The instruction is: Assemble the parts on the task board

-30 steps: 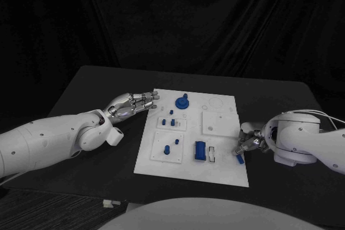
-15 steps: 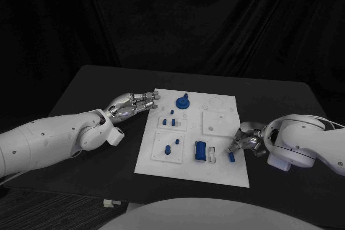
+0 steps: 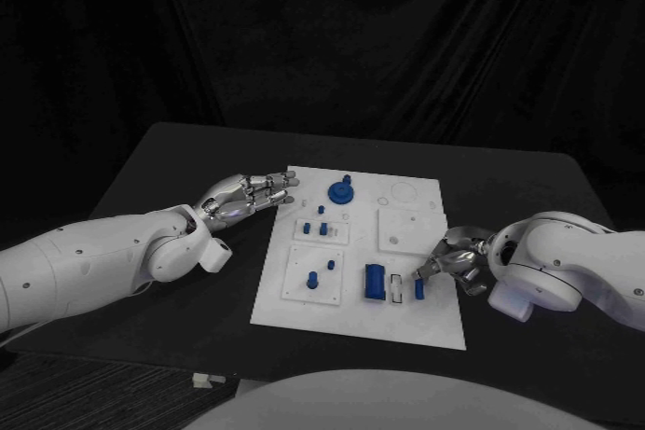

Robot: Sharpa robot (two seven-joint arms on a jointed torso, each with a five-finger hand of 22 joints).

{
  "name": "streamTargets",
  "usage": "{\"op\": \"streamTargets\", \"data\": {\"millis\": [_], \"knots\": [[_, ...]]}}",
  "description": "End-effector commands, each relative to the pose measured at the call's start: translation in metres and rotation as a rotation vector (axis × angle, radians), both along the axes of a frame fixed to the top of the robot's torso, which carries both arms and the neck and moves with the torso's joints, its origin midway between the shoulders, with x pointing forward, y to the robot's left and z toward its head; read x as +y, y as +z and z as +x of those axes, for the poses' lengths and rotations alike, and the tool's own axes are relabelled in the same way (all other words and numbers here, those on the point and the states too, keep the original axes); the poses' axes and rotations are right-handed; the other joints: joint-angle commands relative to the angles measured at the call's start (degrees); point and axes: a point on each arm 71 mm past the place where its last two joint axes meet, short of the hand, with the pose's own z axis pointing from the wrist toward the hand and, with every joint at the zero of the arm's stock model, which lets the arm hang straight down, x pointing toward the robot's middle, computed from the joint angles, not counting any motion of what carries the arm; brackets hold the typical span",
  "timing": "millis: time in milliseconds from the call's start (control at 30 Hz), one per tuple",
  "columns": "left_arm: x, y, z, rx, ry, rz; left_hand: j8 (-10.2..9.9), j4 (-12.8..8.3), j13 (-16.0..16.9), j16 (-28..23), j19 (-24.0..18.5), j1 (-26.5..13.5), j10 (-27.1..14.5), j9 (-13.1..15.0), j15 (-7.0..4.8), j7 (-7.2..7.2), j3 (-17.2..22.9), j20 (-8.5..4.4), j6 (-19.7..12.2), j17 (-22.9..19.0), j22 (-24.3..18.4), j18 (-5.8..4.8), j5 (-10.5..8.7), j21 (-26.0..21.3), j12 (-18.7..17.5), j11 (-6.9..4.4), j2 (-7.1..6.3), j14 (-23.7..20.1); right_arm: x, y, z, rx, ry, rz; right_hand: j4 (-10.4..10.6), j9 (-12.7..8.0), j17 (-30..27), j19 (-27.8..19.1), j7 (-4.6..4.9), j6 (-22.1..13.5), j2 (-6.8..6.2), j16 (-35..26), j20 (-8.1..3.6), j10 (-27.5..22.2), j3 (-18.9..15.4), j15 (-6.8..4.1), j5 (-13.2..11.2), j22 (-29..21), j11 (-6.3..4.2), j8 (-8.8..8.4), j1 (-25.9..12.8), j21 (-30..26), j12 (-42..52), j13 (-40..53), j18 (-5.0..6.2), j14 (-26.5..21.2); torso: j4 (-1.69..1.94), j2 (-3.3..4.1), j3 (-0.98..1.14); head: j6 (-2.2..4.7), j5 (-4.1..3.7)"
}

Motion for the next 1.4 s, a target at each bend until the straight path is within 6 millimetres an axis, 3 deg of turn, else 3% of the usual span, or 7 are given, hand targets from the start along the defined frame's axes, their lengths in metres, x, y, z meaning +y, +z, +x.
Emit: {"op": "streamTargets", "data": {"millis": [33, 600, 1133, 1400], "knots": [[-0.002, 0.000, -0.001, 0.002, -0.009, -0.018, 0.33, 0.01, 0.04, 0.34, 0.37, -0.11, 0.32, 0.05, -0.07, 0.10, 0.45, 0.08, 0.20, 0.07, -0.08, -0.72, 0.20, 0.35, 0.06, 0.08, -0.57, 0.31, 0.003, 0.000, 0.001, 0.028, -0.051, 0.048, -5.83, 0.11, 0.09, -0.05, 0.00, 0.33, -0.12, -0.20, 0.28, 6.06, 6.15, 0.26, 0.33, 8.83, 0.22, 0.23, -0.75, 0.16, 0.14, 15.09, -0.20, 3.41, -0.02, 0.00, -0.01, 0.01, -0.05], [-0.002, 0.000, -0.001, 0.005, -0.012, -0.019, 0.32, -0.06, 0.06, 0.36, 0.38, -0.10, 0.40, 0.04, -0.06, 0.14, 0.61, 0.08, 0.22, 0.08, -0.13, -0.80, 0.26, 0.35, 0.13, 0.14, -0.56, 0.36, 0.018, -0.005, 0.006, 0.025, -0.005, 0.026, -5.02, -0.15, -0.46, -0.21, -0.04, -0.46, 0.29, -0.35, 0.32, 6.06, 6.42, 0.28, -2.73, 8.73, 0.21, 0.45, -2.85, -0.14, 0.14, 15.09, -0.14, 3.30, -0.01, 0.03, 0.00, 0.01, -0.04], [-0.002, 0.000, -0.001, 0.007, -0.014, -0.020, 0.32, -0.09, 0.05, 0.36, 0.40, -0.09, 0.41, 0.04, -0.03, 0.16, 0.67, 0.09, 0.22, 0.08, -0.14, -0.84, 0.29, 0.35, 0.11, 0.17, -0.55, 0.36, 0.023, -0.009, 0.006, 0.030, 0.045, -0.001, -4.17, -0.38, -0.72, -0.36, 0.03, -1.48, 0.65, -0.44, 0.38, 6.06, 6.21, 0.34, -8.07, 8.60, 0.25, 0.84, -4.32, -0.55, 0.14, 15.09, -0.06, 3.26, 0.01, 0.02, 0.00, 0.01, -0.08], [-0.002, -0.001, -0.001, 0.008, -0.014, -0.020, 0.32, -0.09, 0.05, 0.36, 0.40, -0.09, 0.41, 0.04, -0.03, 0.16, 0.67, 0.09, 0.22, 0.08, -0.14, -0.84, 0.29, 0.35, 0.11, 0.17, -0.55, 0.36, 0.026, -0.010, 0.006, 0.033, 0.056, -0.005, -3.85, -0.41, -0.76, -0.44, 0.02, -1.53, 0.80, -0.45, 0.37, 6.06, 6.13, 0.32, -8.73, 8.52, 0.25, 0.95, -4.65, -0.87, 0.14, 15.09, 0.01, 3.26, -0.01, 0.02, 0.00, 0.01, 0.00]]}}
